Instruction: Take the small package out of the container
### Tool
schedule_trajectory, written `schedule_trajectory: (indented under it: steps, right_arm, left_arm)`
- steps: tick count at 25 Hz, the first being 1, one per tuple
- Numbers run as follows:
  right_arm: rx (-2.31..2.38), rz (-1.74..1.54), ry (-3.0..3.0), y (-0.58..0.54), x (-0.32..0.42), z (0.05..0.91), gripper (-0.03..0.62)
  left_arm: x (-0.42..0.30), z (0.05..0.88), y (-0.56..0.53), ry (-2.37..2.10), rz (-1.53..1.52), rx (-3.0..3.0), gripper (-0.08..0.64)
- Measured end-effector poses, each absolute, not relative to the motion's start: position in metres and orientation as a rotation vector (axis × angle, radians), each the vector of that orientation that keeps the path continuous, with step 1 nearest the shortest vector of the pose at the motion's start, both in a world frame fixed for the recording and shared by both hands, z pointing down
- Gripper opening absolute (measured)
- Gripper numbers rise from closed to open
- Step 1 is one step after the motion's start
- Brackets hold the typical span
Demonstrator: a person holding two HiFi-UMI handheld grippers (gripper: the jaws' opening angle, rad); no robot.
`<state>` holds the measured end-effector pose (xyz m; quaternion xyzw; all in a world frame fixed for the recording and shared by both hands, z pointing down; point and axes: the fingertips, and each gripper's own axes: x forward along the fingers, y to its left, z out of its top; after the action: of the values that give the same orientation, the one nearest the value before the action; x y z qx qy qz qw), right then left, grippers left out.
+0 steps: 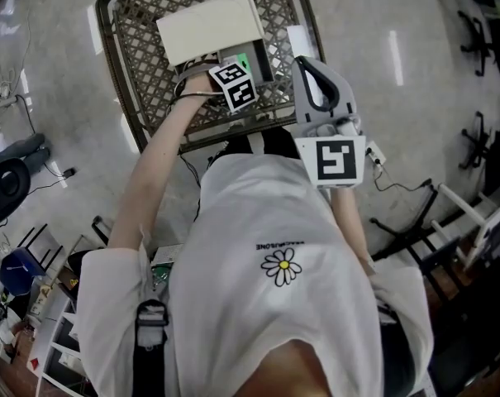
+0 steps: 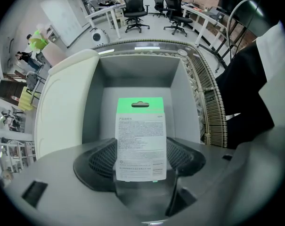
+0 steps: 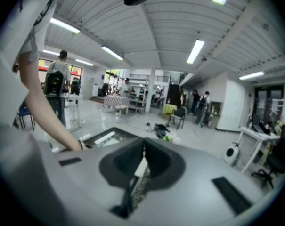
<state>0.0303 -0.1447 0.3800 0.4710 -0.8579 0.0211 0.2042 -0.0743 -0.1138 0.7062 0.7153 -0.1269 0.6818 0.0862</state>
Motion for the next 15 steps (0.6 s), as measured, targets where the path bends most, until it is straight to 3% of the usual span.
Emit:
schedule_trajectory:
  steps: [15]
  right_arm:
    - [1.312, 0.047, -2.428, -0.1468, 0.0350, 0.3732, 0.031]
  left_arm:
    - [-0.0740, 0.7031, -0.1142, -0.425, 1.963, 2.158, 0.336]
